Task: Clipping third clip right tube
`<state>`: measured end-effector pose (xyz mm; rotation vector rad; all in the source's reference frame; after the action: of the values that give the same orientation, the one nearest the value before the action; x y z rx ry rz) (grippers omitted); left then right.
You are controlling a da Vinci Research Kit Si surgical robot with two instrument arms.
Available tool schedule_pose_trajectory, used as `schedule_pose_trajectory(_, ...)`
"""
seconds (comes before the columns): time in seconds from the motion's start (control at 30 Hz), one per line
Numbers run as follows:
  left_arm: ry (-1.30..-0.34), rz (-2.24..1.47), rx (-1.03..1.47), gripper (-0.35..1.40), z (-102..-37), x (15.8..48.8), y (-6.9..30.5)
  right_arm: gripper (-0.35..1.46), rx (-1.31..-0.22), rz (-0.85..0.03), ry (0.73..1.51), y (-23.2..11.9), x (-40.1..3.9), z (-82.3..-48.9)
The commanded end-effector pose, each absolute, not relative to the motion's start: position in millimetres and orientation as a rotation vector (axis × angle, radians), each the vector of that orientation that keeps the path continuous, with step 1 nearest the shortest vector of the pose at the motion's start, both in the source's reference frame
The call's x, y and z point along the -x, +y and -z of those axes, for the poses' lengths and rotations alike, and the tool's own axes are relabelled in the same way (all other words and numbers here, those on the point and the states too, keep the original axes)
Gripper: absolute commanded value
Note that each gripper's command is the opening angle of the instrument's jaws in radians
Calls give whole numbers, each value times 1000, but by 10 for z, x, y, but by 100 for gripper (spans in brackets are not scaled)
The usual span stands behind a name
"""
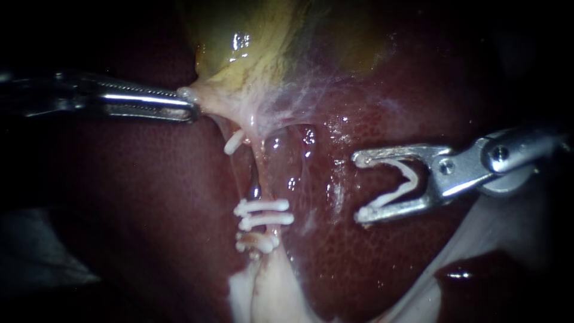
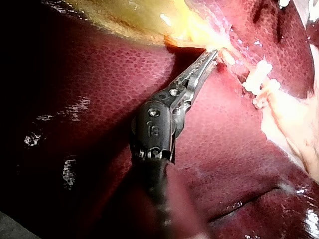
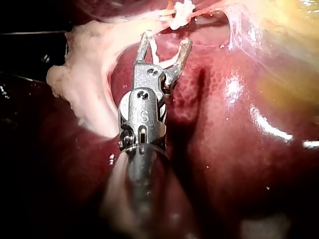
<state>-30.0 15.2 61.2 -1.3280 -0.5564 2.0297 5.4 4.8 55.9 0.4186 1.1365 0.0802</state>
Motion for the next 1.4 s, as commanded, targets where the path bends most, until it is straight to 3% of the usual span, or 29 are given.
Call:
schedule_pose_trajectory(0.03,-555,-2029,1328,-35,-613,300,151,50,-439,-121,1127,48,-60,-562)
schedule_pose_trajectory(0.4,-554,-2029,1327,-35,-611,301,150,50,-538,-305,1086,46,-110,-617)
schedule_pose_trajectory(0.7,-553,-2029,1327,-35,-611,301,149,50,-605,-372,1088,41,-144,-671)
schedule_pose_trajectory(1.0,-552,-2029,1326,-35,-610,302,149,50,-712,-444,1171,47,-171,-689)
schedule_pose_trajectory(1.4,-550,-2029,1326,-35,-610,303,148,50,-840,-504,1296,52,-198,-683)
